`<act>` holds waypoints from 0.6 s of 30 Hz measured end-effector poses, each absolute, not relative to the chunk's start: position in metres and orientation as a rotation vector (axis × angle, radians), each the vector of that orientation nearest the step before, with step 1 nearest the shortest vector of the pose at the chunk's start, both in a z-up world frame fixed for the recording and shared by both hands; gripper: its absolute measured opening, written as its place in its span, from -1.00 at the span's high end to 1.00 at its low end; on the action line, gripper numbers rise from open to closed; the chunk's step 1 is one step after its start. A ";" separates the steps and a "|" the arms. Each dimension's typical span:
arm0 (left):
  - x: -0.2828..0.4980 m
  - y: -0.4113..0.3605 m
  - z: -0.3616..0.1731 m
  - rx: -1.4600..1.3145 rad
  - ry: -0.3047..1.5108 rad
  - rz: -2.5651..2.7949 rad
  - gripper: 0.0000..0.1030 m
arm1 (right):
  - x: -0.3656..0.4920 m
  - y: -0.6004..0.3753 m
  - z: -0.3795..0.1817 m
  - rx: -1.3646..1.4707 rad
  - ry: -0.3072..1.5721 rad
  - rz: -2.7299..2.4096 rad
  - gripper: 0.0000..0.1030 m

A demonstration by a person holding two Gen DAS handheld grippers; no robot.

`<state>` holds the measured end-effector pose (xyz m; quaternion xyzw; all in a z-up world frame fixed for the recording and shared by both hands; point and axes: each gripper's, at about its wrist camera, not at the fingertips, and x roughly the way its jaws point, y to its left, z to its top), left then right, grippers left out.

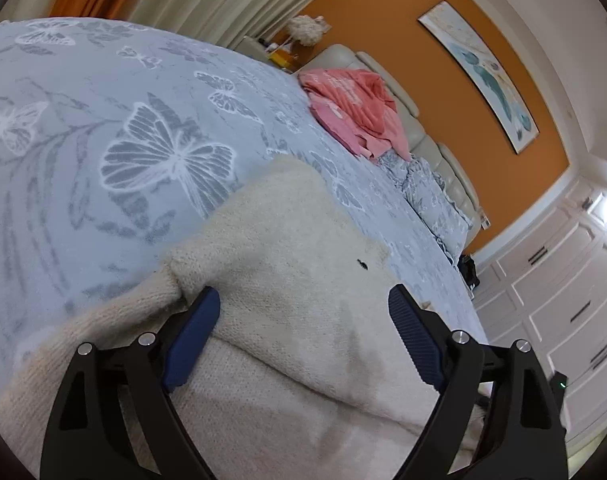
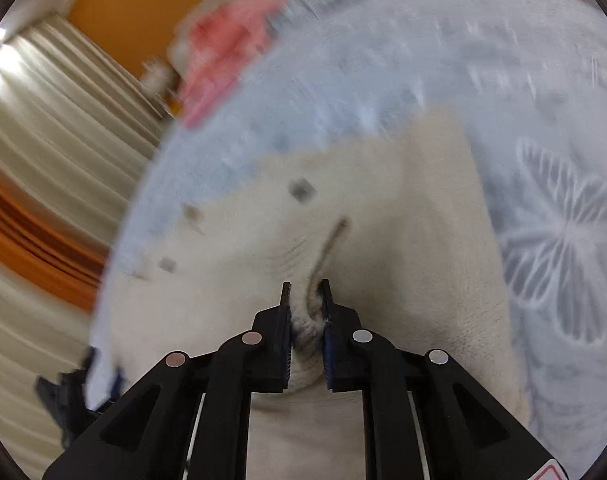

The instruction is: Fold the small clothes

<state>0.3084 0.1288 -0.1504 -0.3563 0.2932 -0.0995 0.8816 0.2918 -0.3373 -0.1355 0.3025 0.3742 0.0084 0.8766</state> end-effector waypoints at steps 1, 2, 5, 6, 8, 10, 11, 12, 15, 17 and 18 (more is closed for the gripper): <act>0.308 0.129 -0.149 -0.728 0.613 -0.195 -0.64 | 0.282 -0.337 -0.124 0.598 0.743 0.014 0.78; 0.312 0.126 -0.152 -0.666 0.650 -0.167 -0.63 | 0.277 -0.338 -0.119 0.574 0.723 0.004 0.79; 0.316 0.114 -0.152 -0.588 0.680 -0.162 -0.69 | 0.282 -0.351 -0.155 0.509 0.884 -0.087 0.77; 0.317 0.111 -0.152 -0.569 0.686 -0.162 -0.72 | 0.282 -0.359 -0.171 0.537 0.926 -0.095 0.79; 0.315 0.113 -0.154 -0.575 0.680 -0.169 -0.74 | 0.278 -0.363 -0.160 0.589 0.892 -0.110 0.67; 0.311 0.120 -0.156 -0.621 0.653 -0.196 -0.75 | 0.269 -0.353 -0.126 0.529 0.798 -0.240 0.46; 0.308 0.122 -0.157 -0.640 0.637 -0.210 -0.76 | 0.270 -0.339 -0.104 0.484 0.723 -0.231 0.43; 0.307 0.123 -0.158 -0.644 0.631 -0.217 -0.77 | 0.274 -0.325 -0.092 0.454 0.689 -0.202 0.31; 0.305 0.119 -0.159 -0.625 0.627 -0.223 -0.83 | 0.328 -0.254 -0.077 0.407 0.734 0.082 0.24; 0.304 0.117 -0.159 -0.620 0.622 -0.236 -0.89 | 0.369 -0.197 -0.084 0.399 0.800 0.280 0.23; 0.304 0.118 -0.160 -0.623 0.618 -0.240 -0.89 | 0.395 -0.160 -0.091 0.369 0.843 0.368 0.23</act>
